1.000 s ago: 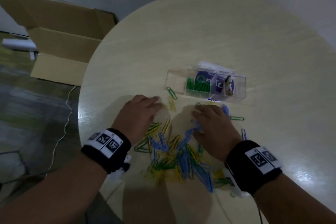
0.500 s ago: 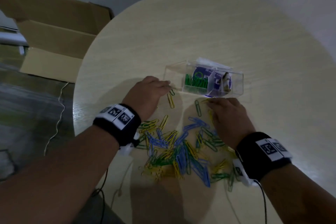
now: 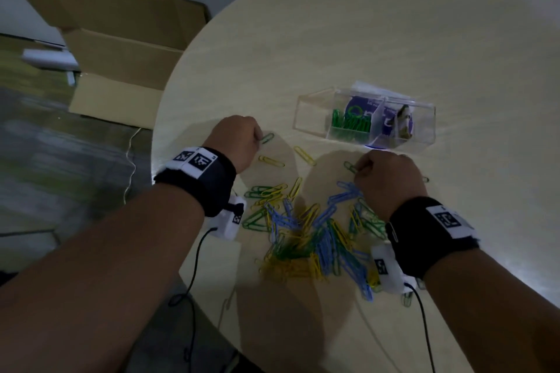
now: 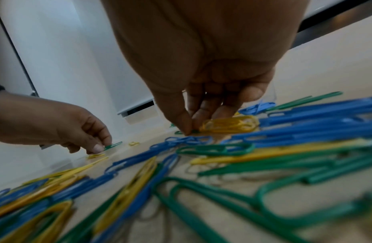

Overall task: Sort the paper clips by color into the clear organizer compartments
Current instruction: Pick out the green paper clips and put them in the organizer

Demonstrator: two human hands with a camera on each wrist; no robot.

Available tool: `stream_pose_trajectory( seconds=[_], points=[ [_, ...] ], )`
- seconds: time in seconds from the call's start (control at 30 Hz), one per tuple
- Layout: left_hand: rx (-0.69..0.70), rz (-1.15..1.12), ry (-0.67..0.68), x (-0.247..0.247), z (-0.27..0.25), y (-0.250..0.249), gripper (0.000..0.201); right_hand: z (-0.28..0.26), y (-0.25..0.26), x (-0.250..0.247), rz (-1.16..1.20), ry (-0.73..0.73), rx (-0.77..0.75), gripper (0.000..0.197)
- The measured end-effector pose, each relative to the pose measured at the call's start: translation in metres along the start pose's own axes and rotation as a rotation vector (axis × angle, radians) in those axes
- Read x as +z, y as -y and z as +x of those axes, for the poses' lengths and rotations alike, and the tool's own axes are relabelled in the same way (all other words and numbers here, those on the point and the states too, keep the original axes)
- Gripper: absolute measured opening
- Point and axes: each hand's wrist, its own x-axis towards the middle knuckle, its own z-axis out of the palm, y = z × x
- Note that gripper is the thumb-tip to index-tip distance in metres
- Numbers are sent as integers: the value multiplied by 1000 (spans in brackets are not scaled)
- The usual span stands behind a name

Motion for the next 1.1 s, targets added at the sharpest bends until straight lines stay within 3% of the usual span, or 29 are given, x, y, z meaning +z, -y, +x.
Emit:
stream_pose_trajectory(
  seconds=[0.1, 0.17, 0.23, 0.3, 0.37, 0.47, 0.57, 0.7, 0.9, 1.0, 1.1],
  points=[
    [-18, 19, 37, -5, -13, 6, 16, 1, 4, -3, -131, 62, 24, 12],
    [-11, -28, -39, -8, -28, 16, 9, 0, 5, -6, -191, 45, 0, 13],
    [39, -121, -147, -6, -51, 26, 7, -6, 12, -10, -145, -27, -102, 9],
    [130, -156, -141, 4, -78, 30, 14, -16, 28, -11, -3, -10, -268, 3],
    [242, -92, -84, 17, -98, 33, 26, -25, 47, -4, 17, 59, -461, 19],
    [312, 51, -77, 32, -106, 42, 40, -30, 65, 20, -235, 121, -696, 55],
    [284, 73, -134, 32, -104, 48, 40, -28, 64, 33, -359, 157, -672, 68],
    [221, 60, -137, 28, -105, 50, 37, -26, 52, 26, -313, 117, -525, 61],
    [169, -64, -201, 20, -101, 49, 28, -24, 38, 15, -37, 42, -338, 46],
    [227, 9, -134, 20, -98, 42, 30, -41, 53, 14, 43, 2, -504, 33],
    [244, 44, -68, 26, -99, 41, 27, -65, 69, 35, -174, 132, -754, 50]
  ],
)
